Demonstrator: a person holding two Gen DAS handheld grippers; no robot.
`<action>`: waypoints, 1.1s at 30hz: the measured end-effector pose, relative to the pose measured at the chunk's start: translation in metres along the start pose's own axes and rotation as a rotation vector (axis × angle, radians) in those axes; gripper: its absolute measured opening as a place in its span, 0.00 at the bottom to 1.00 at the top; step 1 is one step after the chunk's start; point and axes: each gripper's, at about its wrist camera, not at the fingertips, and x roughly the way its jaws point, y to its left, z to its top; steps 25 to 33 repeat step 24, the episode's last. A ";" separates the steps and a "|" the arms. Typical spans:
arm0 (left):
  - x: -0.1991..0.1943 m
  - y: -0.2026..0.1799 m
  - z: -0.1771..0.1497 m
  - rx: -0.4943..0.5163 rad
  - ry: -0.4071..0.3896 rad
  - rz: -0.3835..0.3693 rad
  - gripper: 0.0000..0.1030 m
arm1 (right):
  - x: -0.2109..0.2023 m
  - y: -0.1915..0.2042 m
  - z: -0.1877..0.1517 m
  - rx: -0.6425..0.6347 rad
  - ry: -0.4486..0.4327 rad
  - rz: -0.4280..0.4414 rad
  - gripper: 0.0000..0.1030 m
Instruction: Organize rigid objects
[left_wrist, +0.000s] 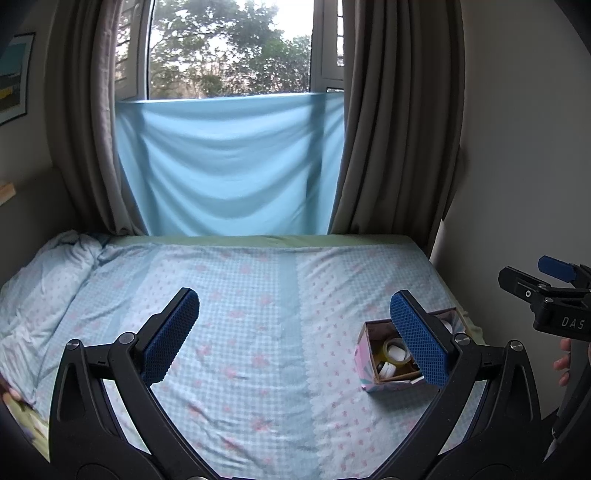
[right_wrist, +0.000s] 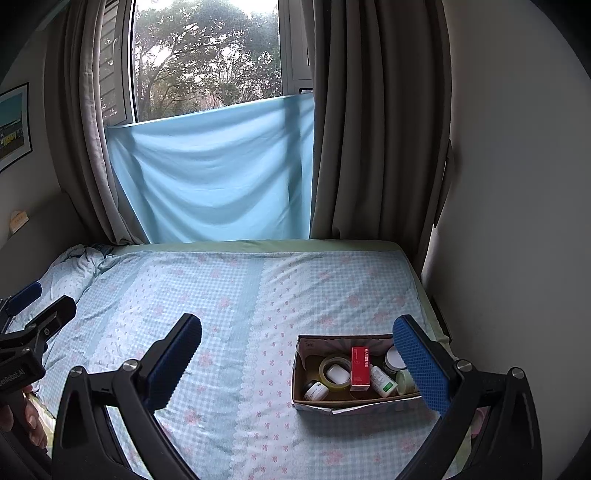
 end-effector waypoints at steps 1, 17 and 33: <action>0.001 0.000 0.000 0.001 -0.001 -0.001 1.00 | 0.000 0.000 0.000 0.000 0.000 0.000 1.00; 0.000 -0.002 0.002 0.016 -0.046 0.080 1.00 | 0.006 0.003 0.005 0.008 -0.009 0.000 1.00; 0.001 -0.002 0.000 0.014 -0.058 0.043 1.00 | 0.006 0.002 0.005 0.008 -0.009 0.000 1.00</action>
